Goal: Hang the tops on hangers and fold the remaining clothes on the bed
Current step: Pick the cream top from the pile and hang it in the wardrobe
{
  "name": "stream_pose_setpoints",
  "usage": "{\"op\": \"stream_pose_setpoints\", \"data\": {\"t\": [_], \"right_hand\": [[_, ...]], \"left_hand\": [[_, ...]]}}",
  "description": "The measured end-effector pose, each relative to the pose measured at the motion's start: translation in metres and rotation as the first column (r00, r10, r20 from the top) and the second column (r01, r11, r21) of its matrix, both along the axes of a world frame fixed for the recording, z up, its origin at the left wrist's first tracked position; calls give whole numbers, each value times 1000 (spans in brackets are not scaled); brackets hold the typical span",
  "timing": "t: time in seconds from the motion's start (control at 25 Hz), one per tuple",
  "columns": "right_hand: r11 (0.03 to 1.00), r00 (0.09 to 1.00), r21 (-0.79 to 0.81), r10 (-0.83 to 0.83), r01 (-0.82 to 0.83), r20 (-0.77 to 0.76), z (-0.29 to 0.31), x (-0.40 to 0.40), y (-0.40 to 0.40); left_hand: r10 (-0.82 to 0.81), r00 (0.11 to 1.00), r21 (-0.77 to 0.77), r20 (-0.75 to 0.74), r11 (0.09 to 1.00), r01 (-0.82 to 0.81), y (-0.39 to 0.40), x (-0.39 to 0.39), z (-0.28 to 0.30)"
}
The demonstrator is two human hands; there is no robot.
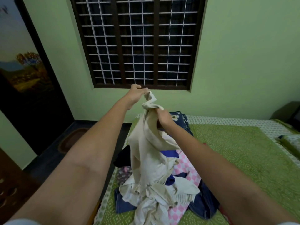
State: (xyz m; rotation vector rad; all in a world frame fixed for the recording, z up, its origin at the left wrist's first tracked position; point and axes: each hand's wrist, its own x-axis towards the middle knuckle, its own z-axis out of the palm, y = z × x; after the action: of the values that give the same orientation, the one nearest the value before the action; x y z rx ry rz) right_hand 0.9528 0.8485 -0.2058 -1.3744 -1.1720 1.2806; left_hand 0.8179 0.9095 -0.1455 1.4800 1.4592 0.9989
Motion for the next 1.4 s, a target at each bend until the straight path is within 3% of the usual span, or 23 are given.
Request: {"op": "stream_pose_setpoints", "data": {"t": [0.08, 0.12, 0.2, 0.24, 0.32, 0.4, 0.44, 0.52, 0.56, 0.64, 0.68, 0.76, 0.84, 0.92, 1.0, 1.08, 1.2, 1.28, 1.4], "right_hand": [[991, 942, -114, -98, 64, -321, 20, -3, 6], [985, 900, -140, -148, 97, -411, 28, -1, 8], [972, 853, -174, -221, 156, -473, 41, 0, 9], [969, 843, -171, -240, 178, -482, 47, -1, 7], [972, 848, -138, -234, 190, -477, 54, -2, 8], [978, 895, -108, -208, 180, -394, 56, 2, 7], [977, 941, -81, -213, 198, -264, 56, 9, 7], [978, 958, 18, -207, 207, 201, 47, 32, -1], [985, 858, 51, -170, 166, 485, 42, 44, -8], [995, 417, 70, -93, 72, 904, 27, 62, -28], [992, 176, 107, -116, 64, 977, 18, 68, -35], [981, -142, 193, -191, -4, 971, 8, 78, -44], [961, -273, 218, -259, -172, 927, 3, 90, -48], [886, -269, 313, -412, -343, 871, -3, 100, -58], [851, -190, 412, -486, -326, 853, -6, 100, -78], [869, -194, 329, -418, -371, 887, -18, 92, -102], [892, -285, 139, -280, -430, 917, -40, 81, -136], [931, -176, 119, -189, -344, 966, -58, 77, -161], [983, 59, -101, 111, -152, 992, -79, 72, -203]], "left_hand": [[22, 988, 89, -155, 996, -8, -3, 1, -3], [-1, 982, 104, -191, 994, 21, -6, 1, -5], [-226, 970, -82, -92, 972, 218, -18, 1, -11], [-349, 935, -212, -60, 920, 330, -25, 2, -18], [-481, 857, -318, -186, 854, 411, -35, 6, -39], [-402, 799, -220, -448, 915, 337, -35, 10, -56], [-297, 748, -127, -593, 952, 277, -35, 8, -57], [-114, 641, 15, -759, 981, 192, -33, -2, -52], [-55, 613, 63, -788, 984, 169, -34, -8, -47], [46, 594, 164, -803, 975, 147, -41, -13, -37], [74, 584, 202, -808, 967, 157, -46, -11, -34], [77, 552, 226, -830, 952, 207, -59, -5, -32], [50, 527, 210, -848, 946, 248, -73, -6, -34], [31, 512, 203, -859, 937, 284, -87, -15, -35], [37, 491, 212, -870, 928, 306, -101, -26, -40], [45, 438, 168, -898, 954, 248, -116, -37, -50], [-90, 328, -72, -940, 995, 68, -144, -47, -79], [-216, 346, -216, -913, 976, 39, -168, -50, -107], [-400, 429, -395, -810, 913, 106, -209, -51, -135]]}}
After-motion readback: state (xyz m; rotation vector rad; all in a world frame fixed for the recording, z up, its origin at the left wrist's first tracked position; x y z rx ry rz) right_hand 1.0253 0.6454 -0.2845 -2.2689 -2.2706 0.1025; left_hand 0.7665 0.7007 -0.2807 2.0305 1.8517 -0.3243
